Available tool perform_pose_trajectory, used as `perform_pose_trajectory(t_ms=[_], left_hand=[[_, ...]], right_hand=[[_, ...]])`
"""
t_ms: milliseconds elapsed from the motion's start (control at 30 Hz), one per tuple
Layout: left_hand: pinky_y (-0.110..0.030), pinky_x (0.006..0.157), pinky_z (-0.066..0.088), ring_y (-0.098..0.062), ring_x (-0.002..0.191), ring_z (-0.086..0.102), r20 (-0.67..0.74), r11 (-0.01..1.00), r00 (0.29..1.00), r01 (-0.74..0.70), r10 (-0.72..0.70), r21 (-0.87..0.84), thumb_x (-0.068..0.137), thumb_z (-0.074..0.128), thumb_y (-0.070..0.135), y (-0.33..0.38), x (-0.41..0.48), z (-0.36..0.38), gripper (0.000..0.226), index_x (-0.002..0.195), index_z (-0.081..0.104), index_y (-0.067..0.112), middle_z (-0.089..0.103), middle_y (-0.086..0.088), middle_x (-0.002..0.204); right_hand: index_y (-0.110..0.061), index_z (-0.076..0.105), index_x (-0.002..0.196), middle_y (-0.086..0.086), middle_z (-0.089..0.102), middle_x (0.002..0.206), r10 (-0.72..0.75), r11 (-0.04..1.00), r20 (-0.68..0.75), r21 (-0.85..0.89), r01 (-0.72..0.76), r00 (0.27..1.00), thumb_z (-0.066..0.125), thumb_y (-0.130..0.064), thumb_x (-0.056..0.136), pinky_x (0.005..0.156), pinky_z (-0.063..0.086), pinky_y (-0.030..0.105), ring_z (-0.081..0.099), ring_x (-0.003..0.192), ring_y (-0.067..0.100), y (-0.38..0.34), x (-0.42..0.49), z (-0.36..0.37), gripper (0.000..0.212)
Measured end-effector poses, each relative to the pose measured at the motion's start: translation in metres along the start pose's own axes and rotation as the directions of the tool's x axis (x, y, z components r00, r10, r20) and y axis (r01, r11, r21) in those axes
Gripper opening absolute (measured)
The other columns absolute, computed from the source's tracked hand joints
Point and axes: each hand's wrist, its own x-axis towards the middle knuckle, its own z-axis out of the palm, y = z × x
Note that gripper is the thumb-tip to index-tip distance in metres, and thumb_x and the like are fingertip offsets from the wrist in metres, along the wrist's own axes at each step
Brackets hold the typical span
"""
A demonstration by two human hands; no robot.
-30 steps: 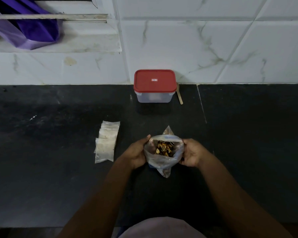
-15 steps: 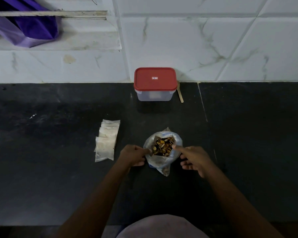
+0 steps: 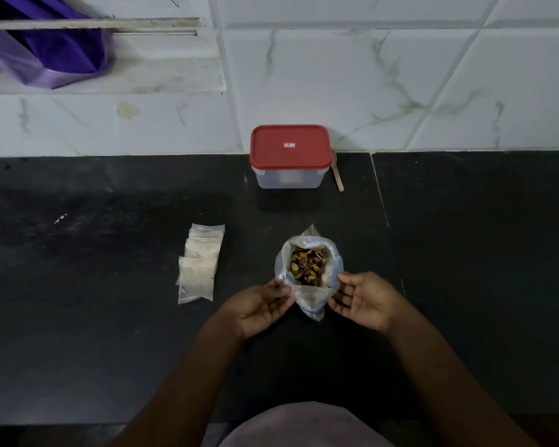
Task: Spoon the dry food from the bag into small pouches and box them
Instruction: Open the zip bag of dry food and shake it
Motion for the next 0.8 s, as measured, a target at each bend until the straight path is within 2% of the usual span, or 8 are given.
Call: perform_pose_trajectory(t_ms=[167,233,333,400,500,567,667,800], left_hand=[[-0.038,0.07,0.065,-0.025,0.09,0.066,0.012,0.996,0.999,0.045,-0.045,-0.073,0.081,0.059,-0.014,-0.003,0.003,0.004,0.024,0.099,0.065,0.0,0.069,-0.02,0.092],[-0.04,0.075,0.065,-0.025,0.089,0.066,0.006,0.998,1.0,0.026,-0.025,-0.064,0.083,0.058,-0.013,-0.005,0.006,0.006,0.02,0.098,0.065,0.0,0.07,-0.019,0.09],[-0.039,0.09,0.057,-0.025,0.091,0.067,-0.08,0.997,0.994,-0.074,0.075,0.016,0.089,0.059,-0.008,-0.007,0.009,0.011,0.014,0.098,0.065,0.001,0.072,-0.018,0.088],[-0.037,0.091,0.057,-0.025,0.097,0.067,-0.121,0.989,0.984,-0.121,0.131,0.086,0.092,0.063,-0.003,-0.009,0.01,0.012,0.019,0.11,0.064,0.0,0.071,-0.018,0.102],[-0.033,0.081,0.059,-0.023,0.097,0.067,-0.181,0.952,0.969,-0.111,0.167,0.284,0.091,0.07,0.006,-0.013,0.008,0.012,0.025,0.116,0.066,0.002,0.068,-0.016,0.11],[-0.03,0.069,0.061,-0.02,0.088,0.067,-0.212,0.905,0.959,-0.085,0.188,0.416,0.089,0.077,0.016,-0.016,0.007,0.012,0.03,0.115,0.068,0.004,0.068,-0.013,0.106],[-0.028,0.064,0.062,-0.02,0.082,0.072,-0.236,0.88,0.954,-0.054,0.186,0.473,0.089,0.079,0.025,-0.021,0.006,0.014,0.032,0.111,0.069,0.004,0.072,-0.014,0.1],[-0.026,0.065,0.063,-0.021,0.084,0.074,-0.204,0.954,0.972,-0.053,0.117,0.294,0.091,0.071,0.005,-0.024,0.006,0.015,0.023,0.112,0.068,-0.003,0.075,-0.018,0.099]], right_hand=[[-0.002,0.067,0.12,0.019,0.074,0.102,0.084,0.973,0.012,0.216,-0.085,0.996,0.041,-0.012,0.103,0.104,0.045,0.038,0.066,0.103,0.029,0.006,0.008,-0.005,0.033],[-0.002,0.066,0.121,0.018,0.072,0.107,0.063,0.971,0.003,0.231,-0.062,0.998,0.042,-0.012,0.103,0.097,0.048,0.038,0.066,0.103,0.028,0.009,0.012,-0.003,0.032],[-0.006,0.066,0.124,0.014,0.072,0.109,-0.046,0.992,-0.062,0.116,0.053,0.997,0.054,-0.014,0.1,0.081,0.051,0.038,0.067,0.101,0.026,0.011,0.016,0.001,0.028],[-0.009,0.065,0.123,0.014,0.072,0.113,-0.128,0.992,-0.067,-0.013,0.128,0.989,0.063,-0.019,0.097,0.079,0.053,0.038,0.067,0.102,0.026,0.012,0.016,0.001,0.028],[-0.014,0.068,0.114,0.011,0.071,0.109,-0.215,0.925,-0.103,-0.341,0.169,0.971,0.075,-0.028,0.09,0.072,0.055,0.033,0.066,0.093,0.02,0.014,0.008,0.002,0.028],[-0.013,0.068,0.108,0.01,0.069,0.098,-0.219,0.877,-0.133,-0.46,0.135,0.967,0.079,-0.029,0.087,0.064,0.055,0.029,0.063,0.08,0.018,0.016,0.005,0.003,0.029],[-0.009,0.07,0.106,0.011,0.071,0.095,-0.182,0.868,-0.165,-0.491,0.079,0.969,0.081,-0.027,0.085,0.06,0.055,0.028,0.066,0.075,0.018,0.019,0.003,0.005,0.03],[-0.004,0.072,0.109,0.015,0.075,0.097,-0.136,0.95,-0.13,-0.299,0.092,0.982,0.079,-0.014,0.086,0.062,0.06,0.027,0.071,0.079,0.019,0.02,0.0,0.005,0.026]])
